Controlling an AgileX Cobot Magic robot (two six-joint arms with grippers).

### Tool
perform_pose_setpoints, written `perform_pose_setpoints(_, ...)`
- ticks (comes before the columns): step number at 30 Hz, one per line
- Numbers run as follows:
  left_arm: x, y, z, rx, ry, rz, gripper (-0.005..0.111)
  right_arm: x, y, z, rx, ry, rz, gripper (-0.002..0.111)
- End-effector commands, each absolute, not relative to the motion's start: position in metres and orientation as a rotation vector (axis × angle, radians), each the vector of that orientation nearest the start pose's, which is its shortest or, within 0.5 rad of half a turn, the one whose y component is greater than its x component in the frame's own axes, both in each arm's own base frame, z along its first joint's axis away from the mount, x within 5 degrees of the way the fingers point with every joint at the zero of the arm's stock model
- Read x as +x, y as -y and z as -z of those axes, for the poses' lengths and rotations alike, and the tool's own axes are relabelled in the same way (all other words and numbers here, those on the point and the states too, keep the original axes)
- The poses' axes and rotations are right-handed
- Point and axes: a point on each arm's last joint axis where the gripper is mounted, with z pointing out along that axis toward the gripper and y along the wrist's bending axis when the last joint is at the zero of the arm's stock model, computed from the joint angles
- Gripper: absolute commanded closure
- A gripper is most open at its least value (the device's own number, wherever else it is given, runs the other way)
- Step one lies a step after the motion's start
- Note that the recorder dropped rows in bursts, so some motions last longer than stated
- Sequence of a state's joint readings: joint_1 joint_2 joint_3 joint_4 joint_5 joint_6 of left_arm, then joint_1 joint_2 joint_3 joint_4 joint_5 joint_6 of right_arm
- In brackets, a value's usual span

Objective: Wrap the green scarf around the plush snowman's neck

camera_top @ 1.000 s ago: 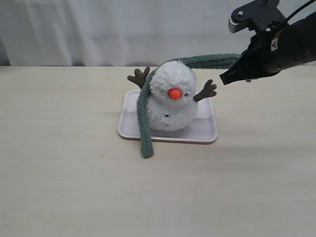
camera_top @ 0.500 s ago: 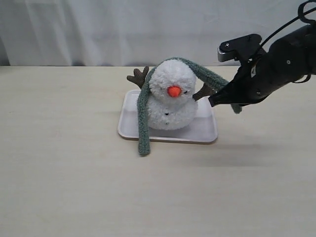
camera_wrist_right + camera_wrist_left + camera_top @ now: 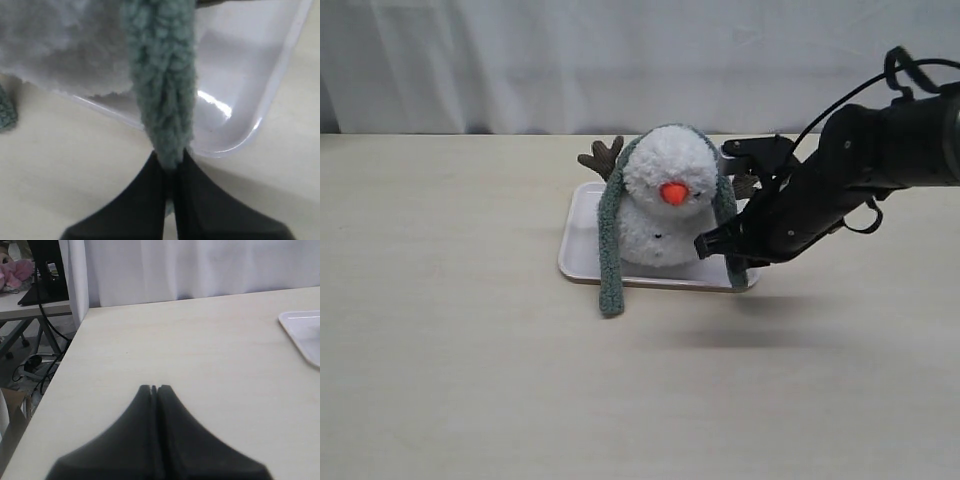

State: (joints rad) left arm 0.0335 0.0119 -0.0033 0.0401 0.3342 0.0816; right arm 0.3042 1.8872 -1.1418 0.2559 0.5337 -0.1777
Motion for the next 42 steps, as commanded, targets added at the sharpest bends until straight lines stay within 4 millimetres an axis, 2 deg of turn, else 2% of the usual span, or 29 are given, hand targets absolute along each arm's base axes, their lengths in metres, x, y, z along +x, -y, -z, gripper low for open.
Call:
perform_pose_setpoints(1, 0.054, -0.003, -0.184, 0.069, -1.815, -0.120, 0.107, 0.354, -0.125, -0.143, -0.413, -2.750, -0.275, 0.104)
perform_pose_setpoints(3, 0.054, -0.003, -0.184, 0.069, -1.815, -0.120, 0.107, 0.354, -0.125, -0.142, -0.432, -2.742, -0.270, 0.096)
perform_pose_setpoints(6, 0.054, -0.003, -0.184, 0.069, -1.815, -0.120, 0.107, 0.352, -0.124, -0.151, -0.519, -2.712, -0.260, 0.072)
perform_pose_setpoints(7, 0.054, -0.003, -0.184, 0.069, -1.815, -0.120, 0.107, 0.351, -0.124, -0.155, -0.546, -2.704, -0.258, 0.068)
perform_pose_setpoints(9, 0.054, -0.003, -0.184, 0.069, -1.815, -0.120, 0.107, 0.347, -0.124, -0.169, -0.602, -2.673, -0.254, 0.061)
perform_pose_setpoints(10, 0.054, -0.003, -0.184, 0.069, -1.815, -0.120, 0.107, 0.347, -0.123, -0.184, -0.621, -2.646, -0.252, 0.061)
perform_pose_setpoints(14, 0.054, -0.003, -0.184, 0.069, -1.815, -0.120, 0.107, 0.345, -0.125, -0.236, -0.585, -2.560, -0.293, 0.061)
perform_pose_setpoints(15, 0.054, -0.003, -0.184, 0.069, -1.815, -0.120, 0.107, 0.346, -0.126, -0.250, -0.575, -2.533, -0.302, 0.065)
perform_pose_setpoints(16, 0.054, -0.003, -0.184, 0.069, -1.815, -0.120, 0.107, 0.348, -0.127, -0.262, -0.578, -2.505, -0.306, 0.074)
perform_pose_setpoints(18, 0.054, -0.003, -0.184, 0.069, -1.815, -0.120, 0.107, 0.357, -0.130, -0.284, -0.573, -2.438, -0.309, 0.101)
perform_pose_setpoints(19, 0.054, -0.003, -0.184, 0.069, -1.815, -0.120, 0.107, 0.363, -0.131, -0.294, -0.560, -2.391, -0.307, 0.104)
perform_pose_setpoints(22, 0.054, -0.003, -0.184, 0.069, -1.815, -0.120, 0.107, 0.379, -0.136, -0.307, -0.504, -2.347, -0.323, 0.104)
perform_pose_setpoints(27, 0.054, -0.003, -0.184, 0.069, -1.815, -0.120, 0.107, 0.411, -0.144, -0.306, -0.433, -2.351, -0.329, 0.104)
perform_pose_setpoints(35, 0.054, -0.003, -0.184, 0.069, -1.815, -0.120, 0.107, 0.452, -0.157, -0.267, -0.444, -2.447, -0.332, 0.104)
perform_pose_setpoints(42, 0.054, -0.003, -0.184, 0.069, -1.815, -0.120, 0.107, 0.467, -0.160, -0.235, -0.445, -2.485, -0.304, 0.104)
